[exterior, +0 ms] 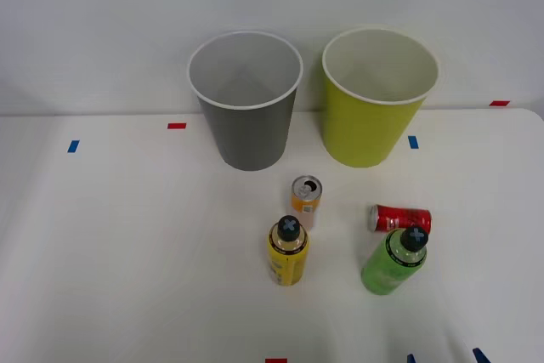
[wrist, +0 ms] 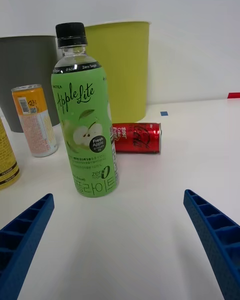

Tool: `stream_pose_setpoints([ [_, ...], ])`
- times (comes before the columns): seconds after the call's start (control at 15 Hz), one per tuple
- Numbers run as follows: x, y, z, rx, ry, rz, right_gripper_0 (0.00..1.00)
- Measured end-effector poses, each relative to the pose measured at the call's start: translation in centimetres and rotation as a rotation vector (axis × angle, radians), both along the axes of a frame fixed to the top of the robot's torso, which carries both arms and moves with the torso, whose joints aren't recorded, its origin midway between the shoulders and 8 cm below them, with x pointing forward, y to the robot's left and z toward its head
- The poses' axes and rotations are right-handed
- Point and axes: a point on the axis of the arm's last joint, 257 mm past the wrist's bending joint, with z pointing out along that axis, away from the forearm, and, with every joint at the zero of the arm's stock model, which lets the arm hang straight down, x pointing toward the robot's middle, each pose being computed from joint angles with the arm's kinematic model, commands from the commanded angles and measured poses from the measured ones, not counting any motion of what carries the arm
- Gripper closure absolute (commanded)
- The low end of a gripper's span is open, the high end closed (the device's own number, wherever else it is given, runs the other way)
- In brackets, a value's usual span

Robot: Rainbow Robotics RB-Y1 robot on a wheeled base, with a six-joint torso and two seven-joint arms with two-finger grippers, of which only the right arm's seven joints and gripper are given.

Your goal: Put cans in the gray bin, plastic bottles in the light green bin

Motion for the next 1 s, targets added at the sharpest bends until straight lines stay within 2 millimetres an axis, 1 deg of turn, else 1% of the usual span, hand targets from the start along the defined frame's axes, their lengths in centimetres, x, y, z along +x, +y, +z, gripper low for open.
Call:
stream_pose_setpoints([
  [1.0,0.00,0.00,0.00,0.000,0.000,0.000,0.11],
])
